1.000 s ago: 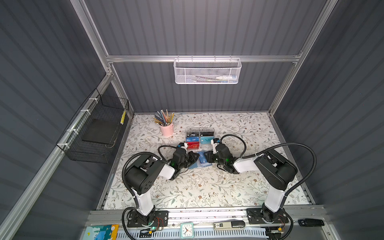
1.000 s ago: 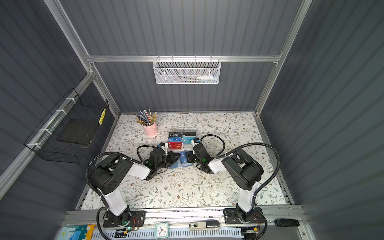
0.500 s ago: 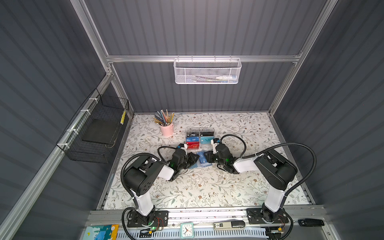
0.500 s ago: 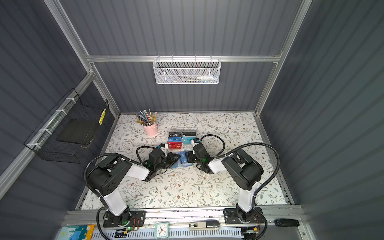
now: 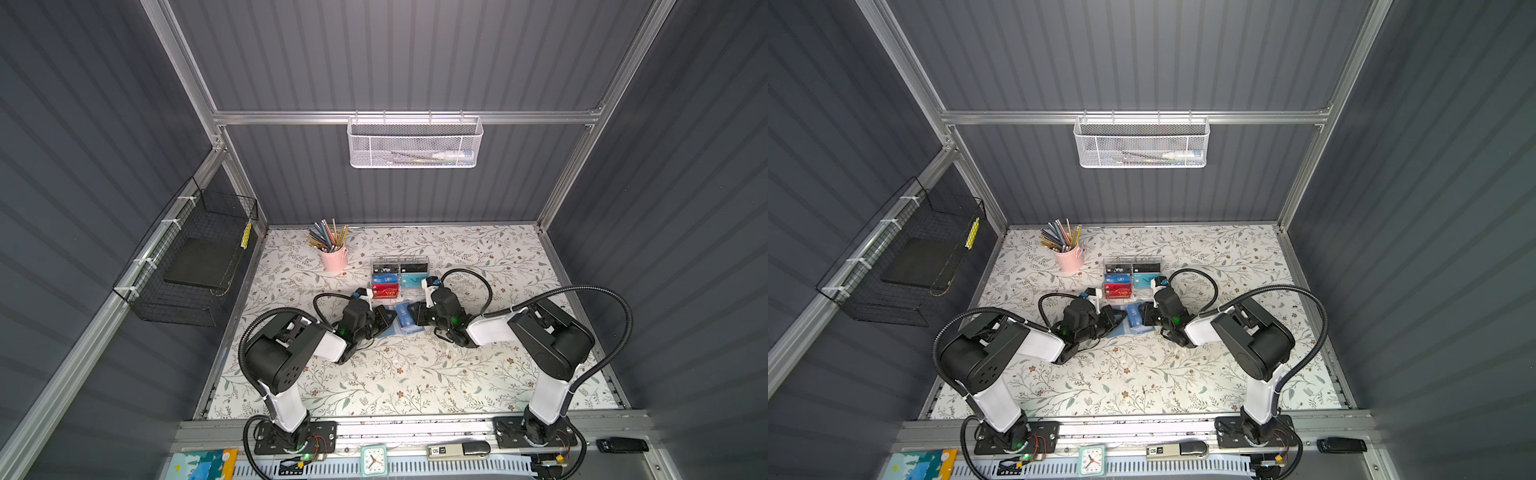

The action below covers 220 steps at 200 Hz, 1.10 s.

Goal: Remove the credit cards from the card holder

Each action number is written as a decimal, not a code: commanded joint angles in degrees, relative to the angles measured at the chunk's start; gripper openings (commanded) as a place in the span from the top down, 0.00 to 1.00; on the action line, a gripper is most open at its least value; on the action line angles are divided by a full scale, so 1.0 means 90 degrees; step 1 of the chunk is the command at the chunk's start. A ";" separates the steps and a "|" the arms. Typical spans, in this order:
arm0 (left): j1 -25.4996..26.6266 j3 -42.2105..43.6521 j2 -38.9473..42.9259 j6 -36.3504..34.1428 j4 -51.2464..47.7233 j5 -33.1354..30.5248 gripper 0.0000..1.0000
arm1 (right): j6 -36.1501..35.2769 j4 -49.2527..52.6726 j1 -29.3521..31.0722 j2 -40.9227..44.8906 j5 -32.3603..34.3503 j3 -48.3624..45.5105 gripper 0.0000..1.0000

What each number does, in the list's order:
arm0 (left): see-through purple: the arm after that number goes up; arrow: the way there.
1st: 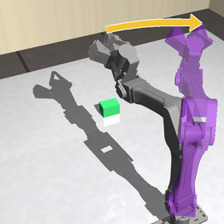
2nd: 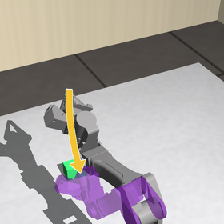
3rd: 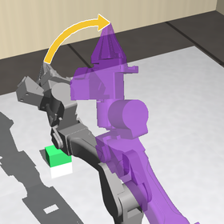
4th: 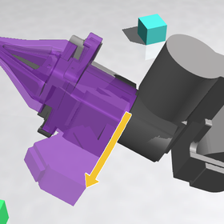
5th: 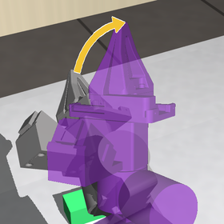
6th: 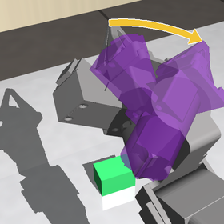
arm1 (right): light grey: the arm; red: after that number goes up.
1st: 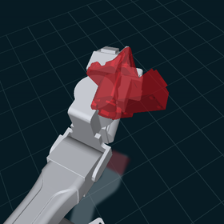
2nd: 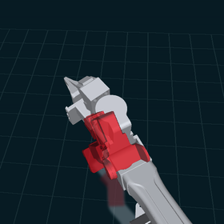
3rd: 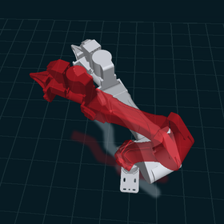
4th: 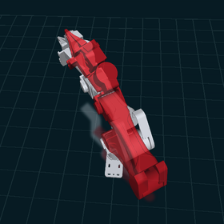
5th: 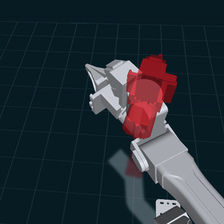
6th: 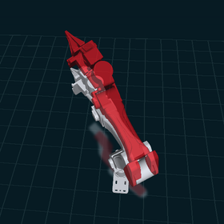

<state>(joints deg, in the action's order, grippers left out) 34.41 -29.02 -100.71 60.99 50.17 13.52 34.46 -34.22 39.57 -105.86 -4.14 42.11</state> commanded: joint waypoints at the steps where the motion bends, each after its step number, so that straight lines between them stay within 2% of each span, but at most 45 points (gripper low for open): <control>1: -0.0020 0.0043 0.0216 -0.0162 0.0150 0.0119 0.98 | 0.0020 0.1855 0.0154 -0.0509 -0.0535 -0.0355 0.71; 172: 0.0013 -0.0214 -0.0339 0.0060 0.0617 0.0257 0.92 | 0.0053 0.1761 0.0154 -0.0630 -0.0555 -0.0358 0.71; 220: 0.0014 -0.0241 -0.0336 0.0049 0.0617 0.0234 0.94 | 0.0057 0.1751 0.0154 -0.0651 -0.0546 -0.0373 0.71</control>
<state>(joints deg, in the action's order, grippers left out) 34.41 -29.19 -102.89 61.28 52.99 14.39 34.46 -34.52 39.51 -106.15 -4.38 42.22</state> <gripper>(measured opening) 0.066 0.288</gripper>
